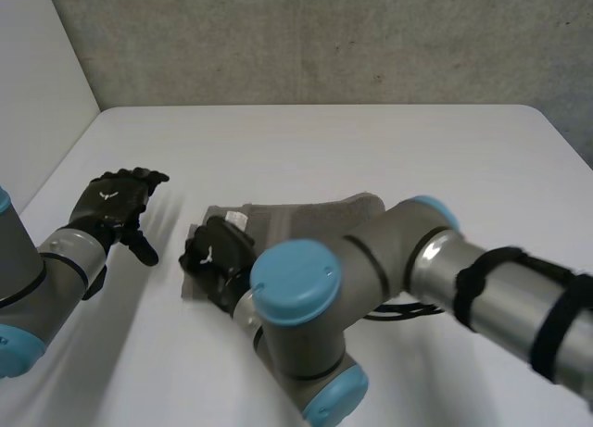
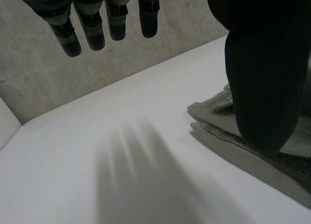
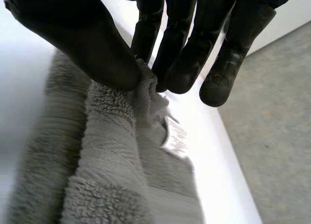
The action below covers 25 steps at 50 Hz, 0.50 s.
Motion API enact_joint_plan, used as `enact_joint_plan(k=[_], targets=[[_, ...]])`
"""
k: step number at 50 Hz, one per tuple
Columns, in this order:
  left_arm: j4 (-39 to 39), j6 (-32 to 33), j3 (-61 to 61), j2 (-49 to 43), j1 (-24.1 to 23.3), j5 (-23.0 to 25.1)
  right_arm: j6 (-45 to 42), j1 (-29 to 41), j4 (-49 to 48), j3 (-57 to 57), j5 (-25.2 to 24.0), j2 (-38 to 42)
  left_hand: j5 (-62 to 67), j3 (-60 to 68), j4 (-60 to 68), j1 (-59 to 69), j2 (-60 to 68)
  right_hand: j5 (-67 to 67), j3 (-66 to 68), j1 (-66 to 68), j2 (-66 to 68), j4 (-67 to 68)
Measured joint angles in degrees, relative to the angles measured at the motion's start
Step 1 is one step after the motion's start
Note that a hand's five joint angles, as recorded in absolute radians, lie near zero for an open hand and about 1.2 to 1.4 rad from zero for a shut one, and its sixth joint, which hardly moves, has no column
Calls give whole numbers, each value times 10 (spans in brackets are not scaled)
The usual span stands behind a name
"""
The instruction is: Fold the laundry
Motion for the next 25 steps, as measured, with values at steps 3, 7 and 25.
enact_joint_plan(k=[3,7,25], targets=[[1,0,-1,1,0,0,11,7,2,-15,-1,18,0,0,0,0,0,0,0,2,0,0],[2,0,-3,2,0,0,36,10,4,-27,-6,28,0,0,0,0,0,0,0,2,0,0],[5,0,-7,2,-5,-1,126,-22,111,20,-35,-66,1,0,0,0,0,-631,-629,-624,-613,-617]])
